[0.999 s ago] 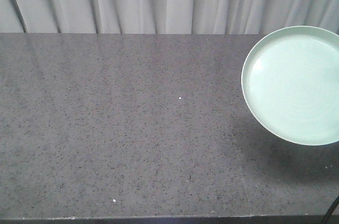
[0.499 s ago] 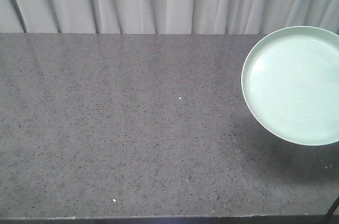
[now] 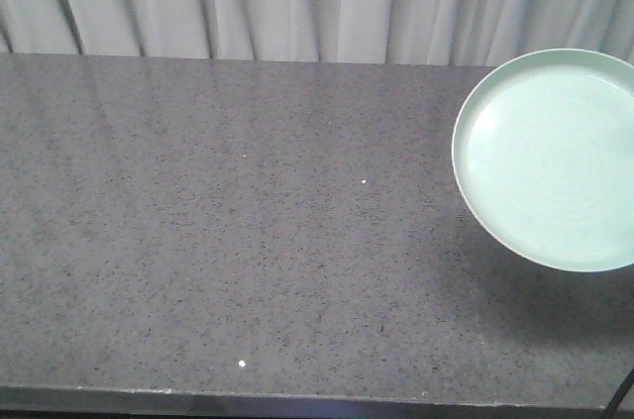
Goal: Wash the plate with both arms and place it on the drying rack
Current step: 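Hold the plate in the right gripper while turning away from the counter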
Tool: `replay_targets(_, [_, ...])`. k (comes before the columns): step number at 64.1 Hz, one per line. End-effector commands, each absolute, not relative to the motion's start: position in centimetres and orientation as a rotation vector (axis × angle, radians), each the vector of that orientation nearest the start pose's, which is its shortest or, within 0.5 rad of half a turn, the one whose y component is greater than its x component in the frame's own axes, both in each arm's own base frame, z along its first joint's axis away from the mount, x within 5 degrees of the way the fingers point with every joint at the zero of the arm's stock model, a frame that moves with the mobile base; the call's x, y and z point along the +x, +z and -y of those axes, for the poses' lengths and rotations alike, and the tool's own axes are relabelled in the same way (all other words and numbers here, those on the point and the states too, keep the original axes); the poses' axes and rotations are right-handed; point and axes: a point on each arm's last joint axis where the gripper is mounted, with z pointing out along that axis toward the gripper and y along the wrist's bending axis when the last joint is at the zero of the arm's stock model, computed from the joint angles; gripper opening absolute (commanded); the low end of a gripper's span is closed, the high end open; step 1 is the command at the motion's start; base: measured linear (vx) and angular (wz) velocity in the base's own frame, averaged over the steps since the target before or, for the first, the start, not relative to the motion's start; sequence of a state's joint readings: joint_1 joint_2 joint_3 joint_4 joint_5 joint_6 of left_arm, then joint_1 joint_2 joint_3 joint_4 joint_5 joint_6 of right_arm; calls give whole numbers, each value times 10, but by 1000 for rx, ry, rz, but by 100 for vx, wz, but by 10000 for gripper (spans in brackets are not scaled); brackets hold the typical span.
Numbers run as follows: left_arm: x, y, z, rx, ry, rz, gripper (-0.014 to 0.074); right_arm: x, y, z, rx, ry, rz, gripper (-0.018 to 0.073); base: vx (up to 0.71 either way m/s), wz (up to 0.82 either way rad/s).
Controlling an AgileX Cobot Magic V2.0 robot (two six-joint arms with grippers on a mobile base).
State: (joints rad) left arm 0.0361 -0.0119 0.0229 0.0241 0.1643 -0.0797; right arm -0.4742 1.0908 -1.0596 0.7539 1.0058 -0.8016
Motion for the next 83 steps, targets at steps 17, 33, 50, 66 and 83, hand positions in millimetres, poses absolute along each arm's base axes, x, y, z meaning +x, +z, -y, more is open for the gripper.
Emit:
replay_targets(17, [56, 191, -2, -72, -24, -1594, -6, 205, 389, 46, -111, 278, -2121, -6, -5, 25])
replay_targets(33, [56, 191, -2, -72, -24, -1594, -6, 205, 389, 46, -111, 278, -2121, -6, -7, 30])
replay_targets(50, [56, 191, -2, -72, -24, -1594, -6, 204, 389, 46, -113, 280, -2123, -6, -7, 36])
replay_targets(66, [56, 191, -2, -72, -24, -1594, -6, 204, 389, 46, -113, 281, -2123, -6, -5, 27])
replay_targets(83, [56, 191, -2, -72, -24, -1594, -6, 204, 389, 45, -117, 286, -2128, -6, -4, 29])
